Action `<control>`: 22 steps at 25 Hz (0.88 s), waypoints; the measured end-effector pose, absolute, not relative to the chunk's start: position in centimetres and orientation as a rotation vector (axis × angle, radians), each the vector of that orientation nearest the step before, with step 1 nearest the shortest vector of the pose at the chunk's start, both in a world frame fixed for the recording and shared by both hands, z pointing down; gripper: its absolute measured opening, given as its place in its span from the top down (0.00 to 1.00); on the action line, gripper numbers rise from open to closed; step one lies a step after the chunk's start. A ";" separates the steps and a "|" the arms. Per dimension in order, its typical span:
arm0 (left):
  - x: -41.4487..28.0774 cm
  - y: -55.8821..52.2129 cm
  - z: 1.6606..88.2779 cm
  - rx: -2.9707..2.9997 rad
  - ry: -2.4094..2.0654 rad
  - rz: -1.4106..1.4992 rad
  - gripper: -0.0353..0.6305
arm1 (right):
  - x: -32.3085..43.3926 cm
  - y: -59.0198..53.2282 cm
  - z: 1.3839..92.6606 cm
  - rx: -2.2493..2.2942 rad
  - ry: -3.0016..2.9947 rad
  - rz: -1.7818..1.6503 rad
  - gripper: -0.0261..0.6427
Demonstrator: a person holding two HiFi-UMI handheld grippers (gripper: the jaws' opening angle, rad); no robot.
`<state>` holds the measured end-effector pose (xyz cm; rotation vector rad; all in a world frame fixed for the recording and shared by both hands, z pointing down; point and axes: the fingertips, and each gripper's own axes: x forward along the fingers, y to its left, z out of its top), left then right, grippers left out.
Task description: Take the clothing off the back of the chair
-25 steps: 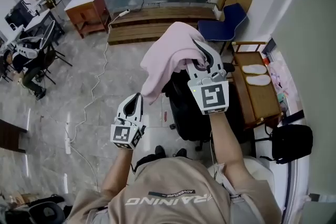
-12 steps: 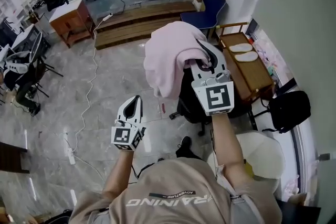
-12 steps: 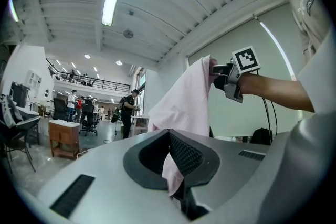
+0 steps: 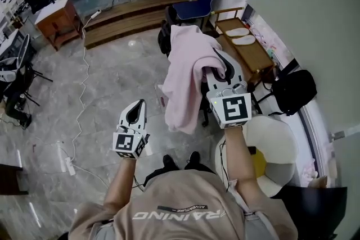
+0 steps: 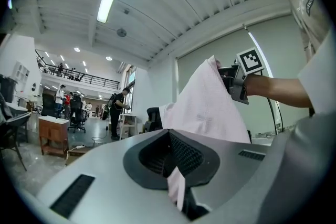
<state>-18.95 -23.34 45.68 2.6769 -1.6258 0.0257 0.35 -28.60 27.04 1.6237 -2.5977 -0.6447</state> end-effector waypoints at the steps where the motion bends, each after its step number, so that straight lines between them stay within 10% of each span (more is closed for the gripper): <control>1: -18.5 -22.7 45.5 2.687 -1.616 0.025 0.93 | 0.8 -27.7 27.1 1.637 -2.599 -0.634 0.81; 22: -11.2 -4.5 43.7 2.707 -1.672 0.054 0.93 | 8.2 -8.8 32.3 1.544 -2.653 -0.519 0.81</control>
